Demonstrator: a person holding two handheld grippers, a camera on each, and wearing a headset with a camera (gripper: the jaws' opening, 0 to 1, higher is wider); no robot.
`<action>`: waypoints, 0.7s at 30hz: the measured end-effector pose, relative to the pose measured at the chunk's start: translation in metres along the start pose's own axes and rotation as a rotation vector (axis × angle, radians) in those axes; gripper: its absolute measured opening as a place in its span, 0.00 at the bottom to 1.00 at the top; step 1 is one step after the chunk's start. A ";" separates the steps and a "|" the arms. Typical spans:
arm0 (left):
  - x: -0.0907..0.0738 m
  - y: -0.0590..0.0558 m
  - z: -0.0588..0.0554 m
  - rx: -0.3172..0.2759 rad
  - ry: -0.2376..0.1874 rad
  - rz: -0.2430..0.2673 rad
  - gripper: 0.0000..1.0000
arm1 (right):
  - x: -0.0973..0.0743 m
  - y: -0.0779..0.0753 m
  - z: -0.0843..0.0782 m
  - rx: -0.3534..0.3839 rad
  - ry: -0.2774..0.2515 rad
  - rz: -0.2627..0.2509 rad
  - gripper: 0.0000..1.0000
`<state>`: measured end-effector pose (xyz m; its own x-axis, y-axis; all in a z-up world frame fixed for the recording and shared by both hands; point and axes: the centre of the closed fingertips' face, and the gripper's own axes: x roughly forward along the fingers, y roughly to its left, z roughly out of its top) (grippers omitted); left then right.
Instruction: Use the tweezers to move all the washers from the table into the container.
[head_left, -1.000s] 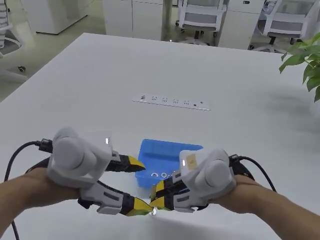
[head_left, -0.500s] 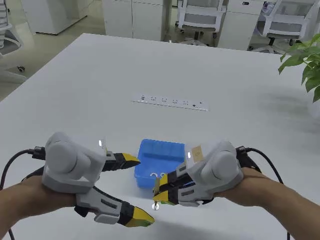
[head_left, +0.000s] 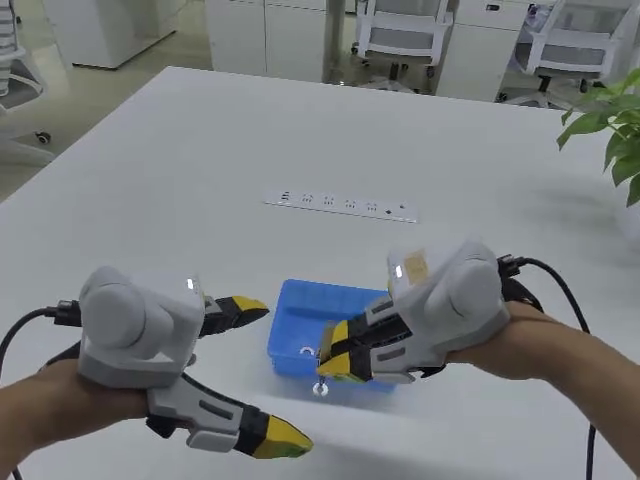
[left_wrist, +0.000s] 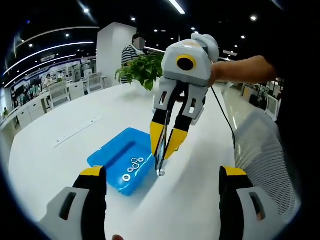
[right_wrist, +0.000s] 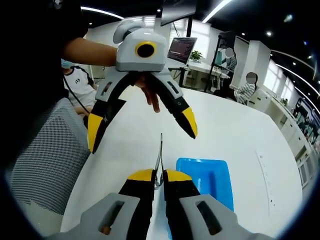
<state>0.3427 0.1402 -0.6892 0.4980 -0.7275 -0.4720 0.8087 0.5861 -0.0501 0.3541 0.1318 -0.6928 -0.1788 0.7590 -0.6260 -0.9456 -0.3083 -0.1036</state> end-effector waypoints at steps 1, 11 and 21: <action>0.000 0.001 0.001 -0.003 -0.006 0.002 0.99 | -0.002 -0.002 0.001 0.001 -0.001 -0.002 0.08; -0.005 0.007 0.006 0.014 -0.017 0.025 0.99 | -0.010 -0.032 -0.001 -0.004 -0.007 -0.042 0.08; -0.007 0.010 0.006 0.019 -0.012 0.036 0.99 | -0.004 -0.052 -0.005 -0.002 -0.010 -0.067 0.08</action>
<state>0.3489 0.1489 -0.6811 0.5302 -0.7108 -0.4621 0.7962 0.6048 -0.0167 0.4054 0.1422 -0.6891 -0.1181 0.7834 -0.6102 -0.9551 -0.2578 -0.1461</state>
